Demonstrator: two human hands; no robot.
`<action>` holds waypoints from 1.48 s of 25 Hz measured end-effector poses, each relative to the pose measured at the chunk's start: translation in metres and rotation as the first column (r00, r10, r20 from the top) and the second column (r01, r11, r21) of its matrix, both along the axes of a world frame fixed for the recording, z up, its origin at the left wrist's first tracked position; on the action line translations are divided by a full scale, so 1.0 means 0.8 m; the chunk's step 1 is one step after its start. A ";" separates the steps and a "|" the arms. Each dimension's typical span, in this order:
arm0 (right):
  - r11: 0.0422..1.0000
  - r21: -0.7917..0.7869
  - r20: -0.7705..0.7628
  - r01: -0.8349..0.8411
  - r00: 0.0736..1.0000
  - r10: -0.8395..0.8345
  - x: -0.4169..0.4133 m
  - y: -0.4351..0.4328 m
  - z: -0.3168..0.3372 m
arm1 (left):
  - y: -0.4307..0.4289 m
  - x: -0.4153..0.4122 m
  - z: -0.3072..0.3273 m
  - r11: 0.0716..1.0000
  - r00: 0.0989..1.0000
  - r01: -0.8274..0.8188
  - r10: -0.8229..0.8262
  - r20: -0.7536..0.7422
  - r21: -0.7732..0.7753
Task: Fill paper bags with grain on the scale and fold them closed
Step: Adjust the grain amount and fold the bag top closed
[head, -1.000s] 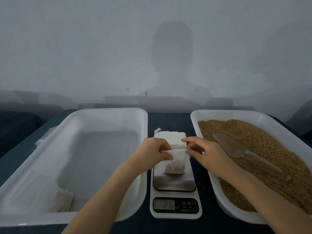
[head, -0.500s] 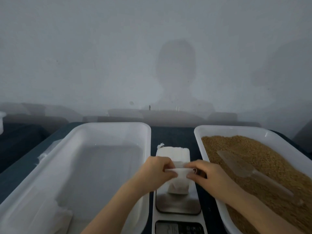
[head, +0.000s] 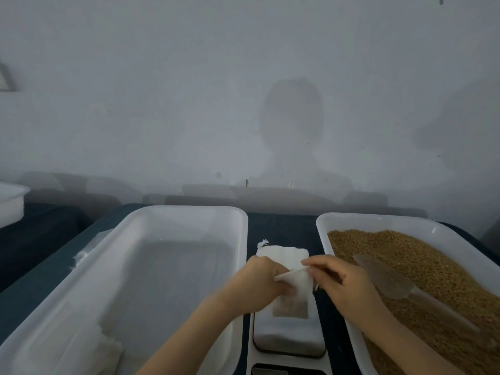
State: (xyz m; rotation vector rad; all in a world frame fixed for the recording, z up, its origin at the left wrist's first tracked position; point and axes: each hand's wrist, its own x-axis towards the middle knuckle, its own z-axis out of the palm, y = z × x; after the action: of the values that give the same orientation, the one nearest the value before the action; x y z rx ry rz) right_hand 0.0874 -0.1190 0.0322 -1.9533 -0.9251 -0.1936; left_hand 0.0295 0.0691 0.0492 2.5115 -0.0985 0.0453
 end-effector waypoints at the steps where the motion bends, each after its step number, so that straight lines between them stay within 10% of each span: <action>1: 0.999 0.043 -0.018 0.015 1.000 -0.014 0.002 -0.003 0.001 | 0.007 -0.006 0.013 0.999 0.999 -0.042 0.042 0.030 -0.024; 7: 0.995 0.085 -0.099 0.055 0.994 -0.047 0.008 -0.014 0.003 | 0.119 -0.103 0.069 0.887 0.891 -0.414 0.441 0.107 -0.202; 9: 0.995 0.072 -0.076 0.065 0.995 -0.059 0.005 -0.013 0.005 | 0.152 -0.142 0.057 0.847 0.847 -0.531 0.531 -0.039 0.003; 11: 0.995 0.055 -0.057 0.082 0.995 -0.079 0.004 -0.012 0.007 | 0.170 -0.175 0.031 0.798 0.780 -0.511 0.587 -0.217 0.320; 14: 0.993 0.055 -0.037 0.101 0.994 -0.099 0.003 -0.013 0.009 | 0.183 -0.205 -0.009 0.801 0.722 -0.562 0.596 -0.351 0.204; 25: 0.987 0.043 -0.064 0.154 0.986 -0.151 0.002 -0.019 0.013 | 0.190 -0.215 -0.012 0.685 0.640 -0.432 0.691 -0.335 0.586; 31: 0.982 0.042 -0.067 0.183 0.981 -0.179 0.003 -0.020 0.016 | 0.143 -0.167 0.024 0.444 0.731 -0.384 0.682 -0.027 0.810; 37: 0.969 0.049 -0.079 0.242 0.968 -0.238 0.011 -0.025 0.015 | 0.018 0.025 0.011 0.638 0.973 -0.206 0.214 0.085 0.742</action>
State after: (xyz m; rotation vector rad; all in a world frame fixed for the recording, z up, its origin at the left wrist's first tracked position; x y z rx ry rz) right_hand 0.0963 -0.1390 0.0440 -2.0018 -0.6272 -0.2835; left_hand 0.0493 0.0838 0.0580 3.3542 0.2409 0.1053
